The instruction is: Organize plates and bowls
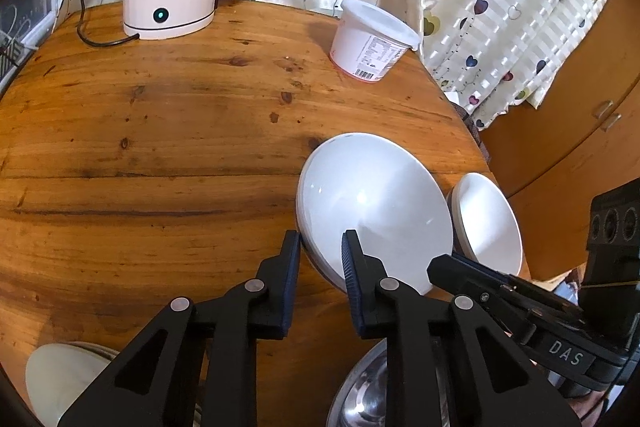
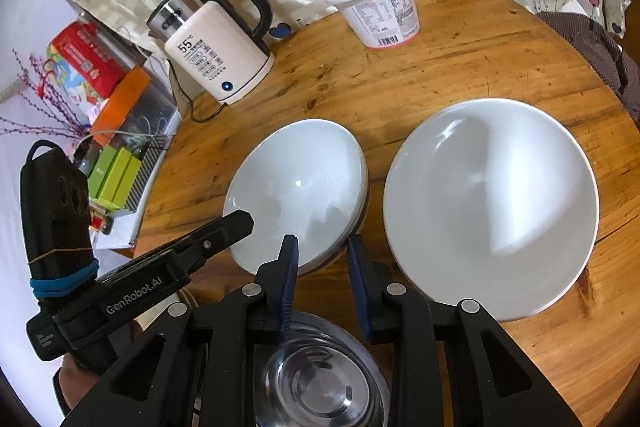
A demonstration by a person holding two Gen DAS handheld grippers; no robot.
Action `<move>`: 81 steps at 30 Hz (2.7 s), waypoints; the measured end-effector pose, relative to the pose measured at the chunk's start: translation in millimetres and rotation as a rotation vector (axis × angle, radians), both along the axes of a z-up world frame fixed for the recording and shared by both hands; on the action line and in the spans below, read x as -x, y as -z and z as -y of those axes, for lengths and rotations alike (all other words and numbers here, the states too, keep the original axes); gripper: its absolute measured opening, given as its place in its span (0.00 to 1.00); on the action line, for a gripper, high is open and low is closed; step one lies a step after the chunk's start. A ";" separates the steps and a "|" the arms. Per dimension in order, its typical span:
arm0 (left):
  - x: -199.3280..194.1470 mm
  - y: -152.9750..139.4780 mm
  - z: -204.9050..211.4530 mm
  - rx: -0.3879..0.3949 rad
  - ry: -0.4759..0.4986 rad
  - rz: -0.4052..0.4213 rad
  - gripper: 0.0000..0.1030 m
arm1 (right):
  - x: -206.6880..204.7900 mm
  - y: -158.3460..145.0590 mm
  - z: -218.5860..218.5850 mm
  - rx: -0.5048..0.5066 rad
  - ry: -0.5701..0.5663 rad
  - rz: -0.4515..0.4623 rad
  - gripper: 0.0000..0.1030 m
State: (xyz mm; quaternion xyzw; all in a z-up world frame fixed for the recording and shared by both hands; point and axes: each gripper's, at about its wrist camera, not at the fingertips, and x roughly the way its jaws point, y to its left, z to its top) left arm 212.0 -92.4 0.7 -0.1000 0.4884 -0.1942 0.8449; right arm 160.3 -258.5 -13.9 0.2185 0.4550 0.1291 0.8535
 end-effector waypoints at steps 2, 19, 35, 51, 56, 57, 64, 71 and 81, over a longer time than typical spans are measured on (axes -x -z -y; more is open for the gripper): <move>0.5 -0.8 -0.3 0.002 -0.001 0.003 0.22 | 0.5 -2.2 -2.4 0.010 -0.009 0.007 0.22; -15.1 7.5 -0.7 0.012 -0.022 -0.024 0.22 | -14.7 -0.7 2.6 -0.039 0.083 -0.048 0.28; -11.8 3.0 -1.9 -0.022 -0.026 0.006 0.22 | -19.8 0.5 -6.5 0.036 0.054 -0.040 0.21; 12.7 -13.8 -4.2 -0.024 -0.032 0.024 0.22 | 4.1 -23.3 -9.2 0.042 0.017 0.001 0.21; 28.0 -23.2 -2.6 -0.029 -0.029 0.041 0.22 | 19.3 -31.7 -8.0 0.040 0.014 0.014 0.21; 30.6 -24.8 -2.5 -0.029 -0.028 0.043 0.22 | 22.1 -33.7 -8.2 0.040 0.014 0.017 0.21; 55.5 -36.3 -2.3 -0.032 -0.027 0.063 0.22 | 49.6 -46.0 -8.6 0.044 0.009 0.038 0.21; 81.6 -40.9 -2.5 -0.042 -0.026 0.078 0.22 | 75.9 -48.2 -10.0 0.041 0.001 0.039 0.21; 109.5 -27.9 1.8 -0.046 -0.014 0.051 0.22 | 104.7 -38.9 -7.9 0.042 0.000 0.013 0.21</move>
